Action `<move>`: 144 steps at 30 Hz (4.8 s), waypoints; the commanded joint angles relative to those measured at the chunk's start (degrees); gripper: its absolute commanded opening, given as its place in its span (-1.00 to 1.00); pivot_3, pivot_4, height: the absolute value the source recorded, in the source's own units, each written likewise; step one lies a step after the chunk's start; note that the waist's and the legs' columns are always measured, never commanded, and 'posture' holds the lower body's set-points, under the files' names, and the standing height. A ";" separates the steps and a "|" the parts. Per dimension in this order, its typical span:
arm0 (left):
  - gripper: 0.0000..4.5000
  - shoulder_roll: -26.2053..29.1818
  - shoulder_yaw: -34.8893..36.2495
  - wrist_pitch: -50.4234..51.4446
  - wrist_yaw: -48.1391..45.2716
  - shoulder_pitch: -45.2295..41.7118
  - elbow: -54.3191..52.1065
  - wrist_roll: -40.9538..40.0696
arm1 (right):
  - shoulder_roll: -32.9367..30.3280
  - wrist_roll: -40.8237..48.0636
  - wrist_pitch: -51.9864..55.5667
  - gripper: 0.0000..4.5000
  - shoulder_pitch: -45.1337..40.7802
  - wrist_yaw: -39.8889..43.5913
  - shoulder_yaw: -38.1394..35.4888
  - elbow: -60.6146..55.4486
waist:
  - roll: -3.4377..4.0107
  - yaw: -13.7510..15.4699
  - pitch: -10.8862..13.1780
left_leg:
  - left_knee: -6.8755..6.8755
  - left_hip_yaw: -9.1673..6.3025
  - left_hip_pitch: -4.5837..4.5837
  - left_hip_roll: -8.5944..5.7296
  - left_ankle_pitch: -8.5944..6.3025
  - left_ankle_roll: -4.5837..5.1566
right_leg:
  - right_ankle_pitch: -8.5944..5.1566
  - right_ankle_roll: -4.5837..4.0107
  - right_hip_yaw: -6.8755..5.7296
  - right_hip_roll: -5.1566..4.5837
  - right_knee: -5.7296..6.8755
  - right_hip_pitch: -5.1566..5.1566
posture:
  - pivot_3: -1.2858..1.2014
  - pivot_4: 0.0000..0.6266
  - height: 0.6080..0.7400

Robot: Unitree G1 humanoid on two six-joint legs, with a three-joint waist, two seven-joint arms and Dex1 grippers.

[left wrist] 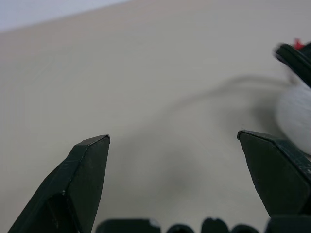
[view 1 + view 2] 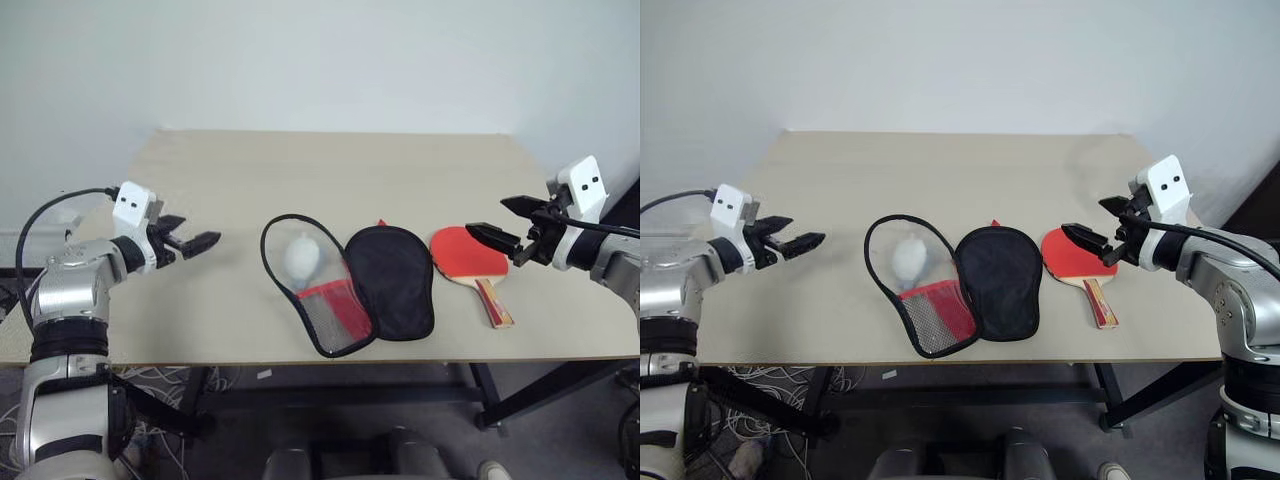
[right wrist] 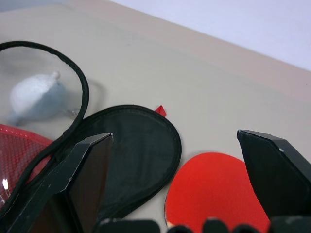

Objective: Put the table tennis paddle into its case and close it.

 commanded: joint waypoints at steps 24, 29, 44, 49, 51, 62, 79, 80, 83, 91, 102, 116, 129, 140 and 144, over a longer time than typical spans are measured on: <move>1.00 -0.67 2.94 -2.56 -0.46 -4.70 1.42 -2.91 | 2.77 3.92 3.78 0.98 3.03 -7.56 -0.64 -4.24 | -0.02 0.03 0.00 | 0.03 -0.01 0.00 -0.01 -0.01 0.01 | 0.00 0.00 -0.06 -0.01 -0.01 0.06 | 0.03 -1.00 1.00; 1.00 -0.90 2.71 -5.11 -3.09 -0.91 -3.76 -3.75 | 1.83 2.82 4.60 0.98 1.53 -8.15 0.23 -1.49 | -0.02 0.02 0.00 | 0.04 -0.01 0.00 0.00 0.00 0.01 | 0.00 -0.01 -0.05 0.00 0.00 0.05 | 0.03 -1.00 1.00; 1.00 -0.54 1.67 -3.49 -9.13 0.48 -9.88 -6.62 | -0.94 -4.85 7.65 0.98 2.81 -10.11 7.60 10.81 | -0.01 0.01 0.00 | 0.03 0.04 0.02 0.00 0.00 0.01 | 0.00 0.00 -0.02 0.00 -0.01 0.06 | 0.03 -1.00 1.00; 1.00 -0.94 1.00 -3.39 -10.13 0.32 -9.79 -6.85 | 0.10 -7.67 6.35 0.98 3.08 -10.18 10.19 15.64 | -0.01 0.00 0.00 | 0.03 0.04 0.01 -0.01 0.00 0.01 | 0.00 0.00 -0.03 -0.01 -0.01 0.06 | 0.03 -1.00 1.00; 1.00 -1.02 1.01 -3.70 -10.38 0.15 -9.22 -6.88 | 1.06 -8.80 5.27 0.98 3.48 -10.39 11.10 17.73 | 0.00 -0.01 0.00 | 0.03 0.05 0.01 0.00 0.00 0.01 | 0.00 0.00 -0.02 0.00 -0.01 0.06 | 0.03 -1.00 1.00; 1.00 -2.37 0.60 -5.76 -10.20 0.40 -7.80 -6.19 | 6.25 -12.34 2.00 0.72 2.20 -12.92 11.61 25.20 | -0.06 -0.23 -0.05 | 0.05 0.08 0.15 0.03 0.00 0.00 | 0.00 -0.01 -0.01 0.02 -0.01 0.19 | 0.03 -1.00 1.00; 1.00 -3.16 0.41 -7.72 -9.40 1.19 -5.66 -5.55 | 14.50 -9.41 6.23 -0.49 -4.11 -23.43 4.53 16.54 | 0.10 -0.30 -0.03 | 0.05 0.09 0.08 0.02 0.01 -0.01 | 0.01 -0.01 0.02 0.02 0.02 0.10 | 0.03 -1.00 1.00; 1.00 -3.22 0.35 -7.82 -9.36 1.12 -5.48 -5.48 | 16.04 -8.73 7.90 -0.49 -4.72 -23.84 4.97 14.08 | 0.12 -0.39 -0.04 | 0.03 0.09 0.08 0.06 0.01 -0.01 | 0.02 -0.03 0.06 0.06 0.02 0.05 | 0.03 -1.00 1.00; 1.00 -3.37 0.22 -8.09 -9.23 0.96 -5.10 -5.27 | 20.83 -7.31 12.93 -0.49 -6.10 -25.71 5.75 7.97 | 0.15 -0.37 -0.04 | -0.06 0.15 0.08 0.10 0.02 -0.03 | 0.04 -0.07 0.25 0.14 0.07 -0.13 | 0.03 -1.00 1.00; 1.00 -3.33 -0.07 -7.90 -9.00 1.58 -5.75 -5.39 | 32.78 -7.58 25.22 -0.49 -5.31 -32.40 9.23 -3.47 | 0.12 0.07 -0.06 | -0.02 0.17 -0.06 0.00 0.01 -0.02 | 0.06 -0.10 0.10 -0.01 0.05 -0.10 | 0.03 -1.00 1.00; 1.00 -2.18 -0.18 -6.45 -9.39 2.66 -7.44 -5.44 | 40.85 -11.86 31.99 -0.49 1.30 -39.30 9.62 -6.73 | 0.13 -0.18 -0.06 | -0.04 0.17 -0.04 0.02 0.01 -0.03 | 0.05 -0.08 0.11 0.06 0.05 -0.12 | 0.03 -1.00 1.00; 1.00 -2.25 -0.30 -5.88 -9.35 2.58 -7.91 -5.58 | 43.29 -15.80 28.98 -0.49 -1.67 -42.10 9.47 -1.15 | 0.13 -0.18 -0.06 | -0.04 0.17 -0.04 0.01 0.01 -0.03 | 0.04 -0.07 0.08 0.04 0.03 -0.10 | 0.03 -1.00 1.00; 1.00 -1.83 -0.01 -6.48 -9.63 3.76 -8.63 -5.52 | 37.92 -8.08 36.00 0.99 -6.03 -31.08 6.73 -11.02 | 0.14 -0.23 -0.05 | -0.05 0.08 -0.03 0.03 0.01 -0.03 | 0.04 -0.07 0.13 0.06 0.03 -0.12 | 0.03 -1.00 1.00; 0.58 -1.18 -1.65 -9.26 -11.77 7.03 -7.46 -3.82 | 10.49 2.80 25.10 1.00 -12.81 -8.45 -0.37 -7.95 | 0.13 -0.18 -0.05 | -0.06 0.02 0.03 0.00 -0.03 0.04 | 0.03 -0.06 0.09 0.02 -0.04 -0.05 | 0.03 -1.00 1.00; -0.08 -3.57 -3.23 -8.97 -11.12 9.60 -9.31 -3.68 | 3.96 2.72 19.14 1.00 -14.26 -5.04 0.39 -4.49 | 0.15 -0.17 -0.03 | -0.09 0.04 0.03 0.03 -0.02 0.04 | 0.03 -0.06 0.13 0.04 -0.03 -0.10 | 0.03 -1.00 1.00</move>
